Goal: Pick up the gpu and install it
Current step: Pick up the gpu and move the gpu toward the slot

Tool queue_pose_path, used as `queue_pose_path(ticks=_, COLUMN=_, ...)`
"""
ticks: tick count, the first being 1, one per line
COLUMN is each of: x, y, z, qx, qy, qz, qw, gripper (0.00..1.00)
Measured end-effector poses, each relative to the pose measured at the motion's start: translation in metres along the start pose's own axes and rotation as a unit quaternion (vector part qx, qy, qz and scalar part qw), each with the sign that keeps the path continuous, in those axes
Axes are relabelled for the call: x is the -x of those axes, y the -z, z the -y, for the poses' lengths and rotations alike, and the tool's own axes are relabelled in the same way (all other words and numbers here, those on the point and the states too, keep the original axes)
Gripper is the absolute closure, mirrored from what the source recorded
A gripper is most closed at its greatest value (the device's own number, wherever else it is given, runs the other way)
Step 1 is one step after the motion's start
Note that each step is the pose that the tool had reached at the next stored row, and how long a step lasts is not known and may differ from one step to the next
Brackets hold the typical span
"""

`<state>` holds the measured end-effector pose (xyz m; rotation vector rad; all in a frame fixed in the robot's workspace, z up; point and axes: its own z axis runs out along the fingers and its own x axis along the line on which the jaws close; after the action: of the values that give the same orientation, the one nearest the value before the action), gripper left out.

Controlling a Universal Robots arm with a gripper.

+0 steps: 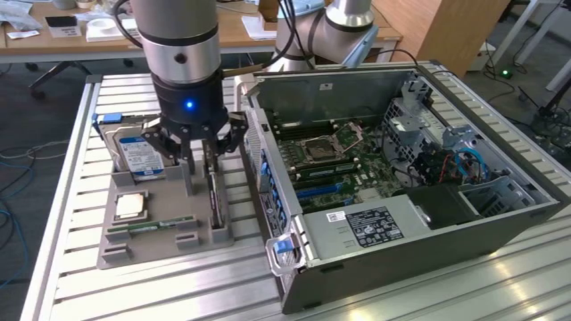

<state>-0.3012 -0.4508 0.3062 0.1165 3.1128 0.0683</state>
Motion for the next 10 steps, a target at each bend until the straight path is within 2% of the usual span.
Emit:
queue_pose_path(ticks=5, x=0.0009, y=-0.0007, z=-0.0001, qx=0.0, qy=0.0, qz=0.0, qw=1.0, gripper=0.58)
queue_pose_path(ticks=10, x=0.0008, y=-0.0082, z=0.0003, qx=0.0, qy=0.0, qz=0.0, qw=1.0, gripper=0.58)
